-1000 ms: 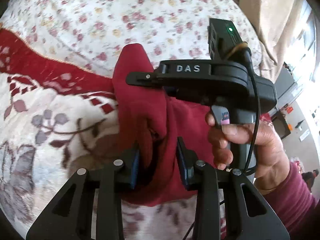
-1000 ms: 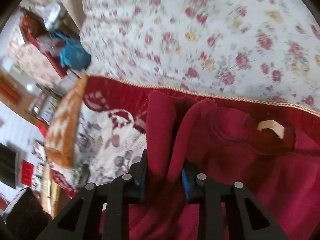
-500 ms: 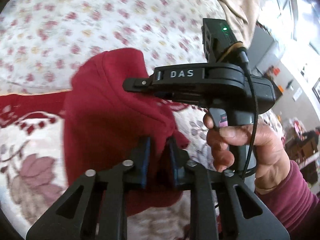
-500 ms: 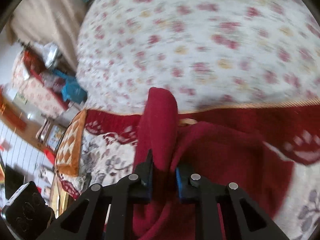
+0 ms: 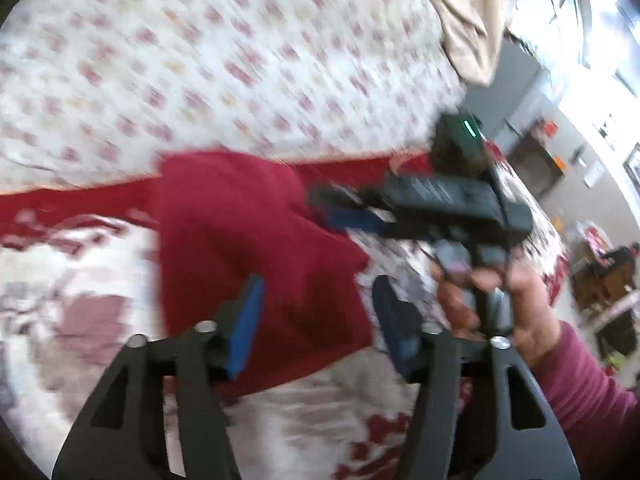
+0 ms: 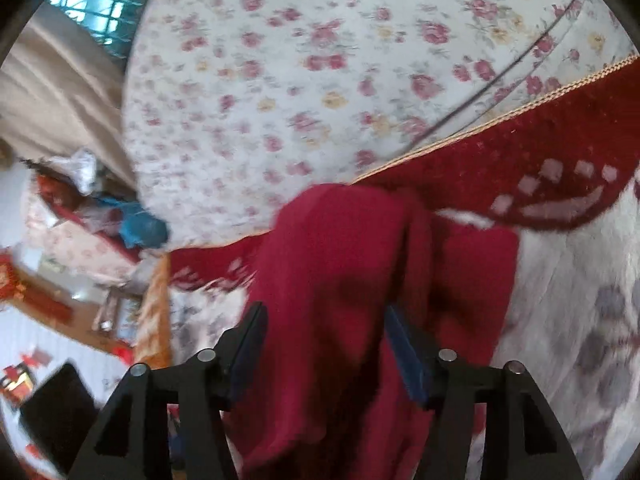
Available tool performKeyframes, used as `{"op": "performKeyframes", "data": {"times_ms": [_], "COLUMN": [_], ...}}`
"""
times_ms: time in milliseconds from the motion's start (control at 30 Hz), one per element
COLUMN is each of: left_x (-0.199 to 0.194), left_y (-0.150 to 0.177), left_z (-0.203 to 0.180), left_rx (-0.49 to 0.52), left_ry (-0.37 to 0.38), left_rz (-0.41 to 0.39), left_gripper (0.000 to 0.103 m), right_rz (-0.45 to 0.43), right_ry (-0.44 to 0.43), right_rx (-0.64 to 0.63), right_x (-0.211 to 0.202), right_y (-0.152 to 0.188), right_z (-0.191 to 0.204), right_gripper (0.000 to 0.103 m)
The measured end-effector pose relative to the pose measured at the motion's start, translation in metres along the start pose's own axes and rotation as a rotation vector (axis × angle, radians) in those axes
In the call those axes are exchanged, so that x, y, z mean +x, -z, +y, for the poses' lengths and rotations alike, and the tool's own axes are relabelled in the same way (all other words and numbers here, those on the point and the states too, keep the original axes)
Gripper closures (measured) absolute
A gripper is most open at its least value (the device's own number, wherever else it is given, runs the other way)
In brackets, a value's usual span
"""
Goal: Fold small clothes
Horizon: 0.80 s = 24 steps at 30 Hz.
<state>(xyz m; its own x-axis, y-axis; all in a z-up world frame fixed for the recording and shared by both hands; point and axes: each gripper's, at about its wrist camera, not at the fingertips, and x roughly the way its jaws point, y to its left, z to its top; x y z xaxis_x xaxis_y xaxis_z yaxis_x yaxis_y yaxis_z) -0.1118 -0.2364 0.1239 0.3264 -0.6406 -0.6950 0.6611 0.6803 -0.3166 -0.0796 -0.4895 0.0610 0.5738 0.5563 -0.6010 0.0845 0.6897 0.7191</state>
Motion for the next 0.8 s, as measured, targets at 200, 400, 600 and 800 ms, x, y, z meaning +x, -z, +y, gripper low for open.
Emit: {"op": "performKeyframes", "data": {"times_ms": [200, 400, 600, 800], "left_x": [0.001, 0.025, 0.015, 0.05], "left_y": [0.025, 0.041, 0.033, 0.038], "left_z": [0.051, 0.072, 0.06, 0.06], "left_rx": [-0.083, -0.147, -0.131, -0.129], "left_ry": [-0.176, -0.198, -0.208, -0.252], "left_rz": [-0.023, 0.044, -0.028, 0.049], "left_gripper": [0.043, 0.043, 0.043, 0.043], "right_rz": [0.083, 0.099, 0.013, 0.045], "right_ry": [0.057, 0.147, 0.384, 0.411], "right_rx": [-0.06, -0.113, -0.387, -0.288], "right_x": [0.012, 0.041, 0.013, 0.017], "right_y": [0.034, 0.047, 0.06, 0.06], "right_z": [0.02, 0.03, 0.07, 0.023], "right_gripper": [0.036, 0.054, 0.081, 0.075]}}
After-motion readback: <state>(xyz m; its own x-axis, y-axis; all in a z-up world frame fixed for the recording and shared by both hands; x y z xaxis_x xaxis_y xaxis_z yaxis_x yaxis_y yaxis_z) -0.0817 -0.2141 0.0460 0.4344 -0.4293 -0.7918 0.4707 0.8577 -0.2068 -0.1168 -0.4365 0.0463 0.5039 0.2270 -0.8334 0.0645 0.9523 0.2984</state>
